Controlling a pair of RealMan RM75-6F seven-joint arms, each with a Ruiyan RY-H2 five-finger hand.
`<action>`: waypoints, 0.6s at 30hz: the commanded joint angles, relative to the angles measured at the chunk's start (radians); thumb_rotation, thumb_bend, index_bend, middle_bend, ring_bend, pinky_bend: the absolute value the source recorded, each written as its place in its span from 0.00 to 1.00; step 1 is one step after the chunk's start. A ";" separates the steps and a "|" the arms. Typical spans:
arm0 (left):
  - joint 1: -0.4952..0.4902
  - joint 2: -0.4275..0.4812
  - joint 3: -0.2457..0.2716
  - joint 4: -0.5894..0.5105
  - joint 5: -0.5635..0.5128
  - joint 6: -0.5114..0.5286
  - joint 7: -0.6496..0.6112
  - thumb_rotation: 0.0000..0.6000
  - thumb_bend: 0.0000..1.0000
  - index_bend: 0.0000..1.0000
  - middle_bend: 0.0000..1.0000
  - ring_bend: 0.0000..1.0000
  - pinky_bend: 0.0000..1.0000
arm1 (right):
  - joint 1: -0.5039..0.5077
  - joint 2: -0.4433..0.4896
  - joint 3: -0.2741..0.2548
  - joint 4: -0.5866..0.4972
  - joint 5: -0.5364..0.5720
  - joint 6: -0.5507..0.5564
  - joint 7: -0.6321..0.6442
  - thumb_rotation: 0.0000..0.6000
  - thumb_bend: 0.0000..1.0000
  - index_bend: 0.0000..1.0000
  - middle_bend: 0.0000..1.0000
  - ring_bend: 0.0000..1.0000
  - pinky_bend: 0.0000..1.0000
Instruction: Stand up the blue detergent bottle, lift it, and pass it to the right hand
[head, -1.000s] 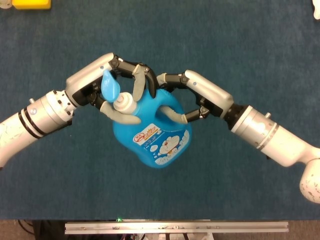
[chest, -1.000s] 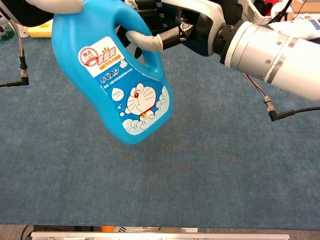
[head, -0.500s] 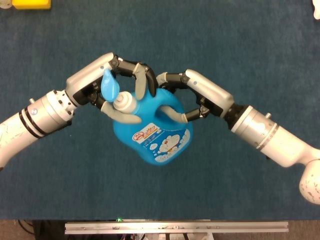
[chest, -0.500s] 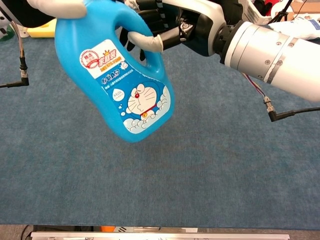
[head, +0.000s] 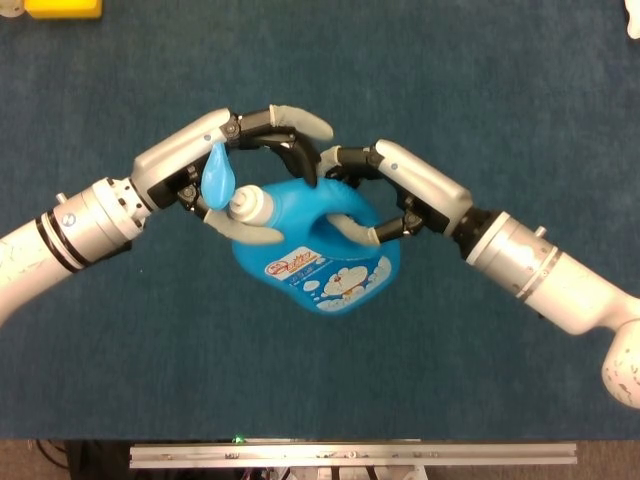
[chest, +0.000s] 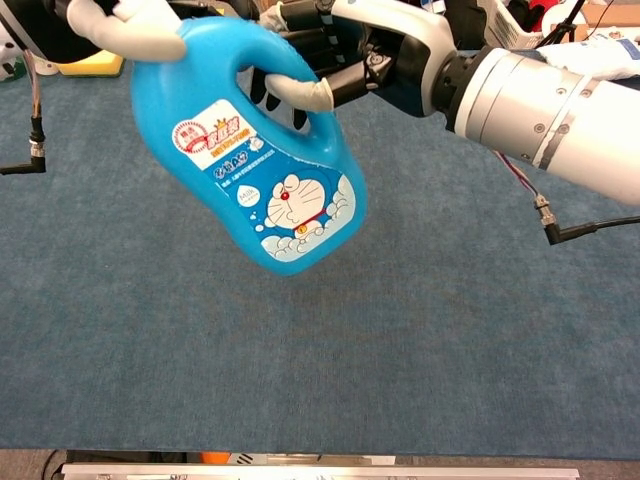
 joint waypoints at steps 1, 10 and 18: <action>-0.007 0.010 0.005 0.005 -0.005 -0.017 0.003 1.00 0.19 0.13 0.10 0.06 0.32 | -0.001 0.001 -0.001 0.002 -0.003 -0.002 0.002 1.00 0.45 0.55 0.53 0.44 0.52; -0.007 0.022 0.006 0.013 -0.024 -0.034 0.009 1.00 0.19 0.09 0.04 0.00 0.24 | -0.004 0.006 0.005 0.007 -0.004 -0.004 0.019 1.00 0.45 0.55 0.53 0.44 0.52; 0.003 0.035 0.005 0.027 -0.041 -0.036 0.019 1.00 0.19 0.06 0.00 0.00 0.19 | -0.003 0.014 0.003 0.009 -0.014 -0.012 0.022 1.00 0.45 0.55 0.53 0.44 0.52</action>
